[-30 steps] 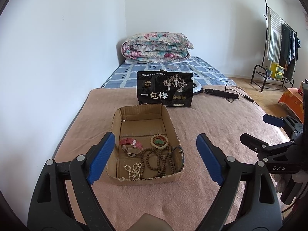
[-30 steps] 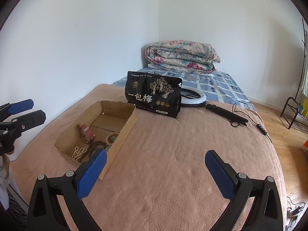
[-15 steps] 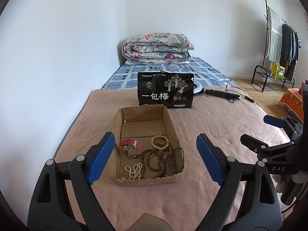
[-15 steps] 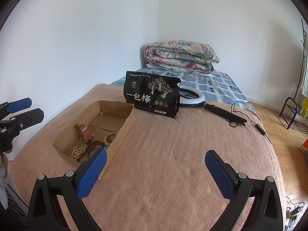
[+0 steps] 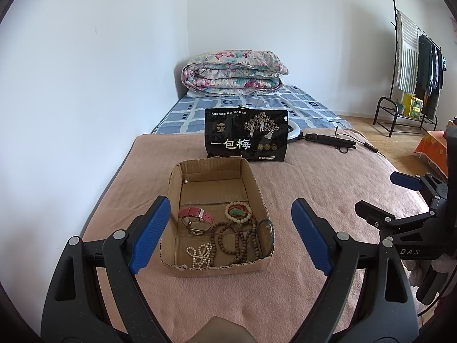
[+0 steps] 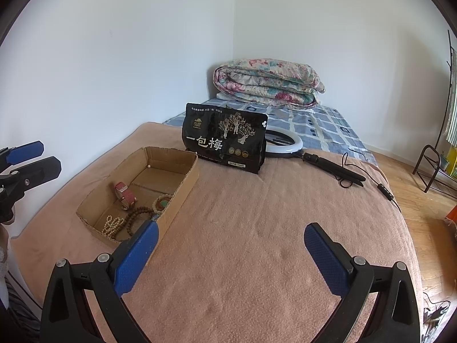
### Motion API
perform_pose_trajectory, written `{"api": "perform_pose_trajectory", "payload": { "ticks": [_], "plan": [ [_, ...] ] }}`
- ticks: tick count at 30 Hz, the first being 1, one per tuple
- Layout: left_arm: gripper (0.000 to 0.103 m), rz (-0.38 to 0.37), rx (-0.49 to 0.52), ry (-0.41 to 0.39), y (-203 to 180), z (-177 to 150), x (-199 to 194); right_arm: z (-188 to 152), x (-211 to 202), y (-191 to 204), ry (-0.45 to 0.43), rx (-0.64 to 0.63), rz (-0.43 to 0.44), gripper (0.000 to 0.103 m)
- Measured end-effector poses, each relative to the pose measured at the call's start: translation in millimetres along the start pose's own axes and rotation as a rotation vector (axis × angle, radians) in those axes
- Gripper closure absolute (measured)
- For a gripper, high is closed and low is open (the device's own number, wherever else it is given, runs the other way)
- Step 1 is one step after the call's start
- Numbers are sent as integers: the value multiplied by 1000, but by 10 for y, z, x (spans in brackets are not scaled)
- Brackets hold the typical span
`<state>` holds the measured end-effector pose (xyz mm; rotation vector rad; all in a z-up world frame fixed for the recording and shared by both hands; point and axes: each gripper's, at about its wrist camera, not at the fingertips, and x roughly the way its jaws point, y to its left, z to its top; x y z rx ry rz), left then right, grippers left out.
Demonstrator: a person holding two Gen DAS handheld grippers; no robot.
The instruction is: Organize jewelry
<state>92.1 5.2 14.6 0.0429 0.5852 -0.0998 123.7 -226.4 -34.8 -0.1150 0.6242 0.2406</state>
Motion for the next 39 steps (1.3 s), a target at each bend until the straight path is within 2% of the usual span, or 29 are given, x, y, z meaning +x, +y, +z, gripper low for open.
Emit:
{"api": "perform_pose_trajectory", "payload": {
  "ticks": [39],
  "plan": [
    [14, 9, 32, -8, -14, 17, -25, -50, 44, 18, 25, -32, -4, 0]
  ]
}}
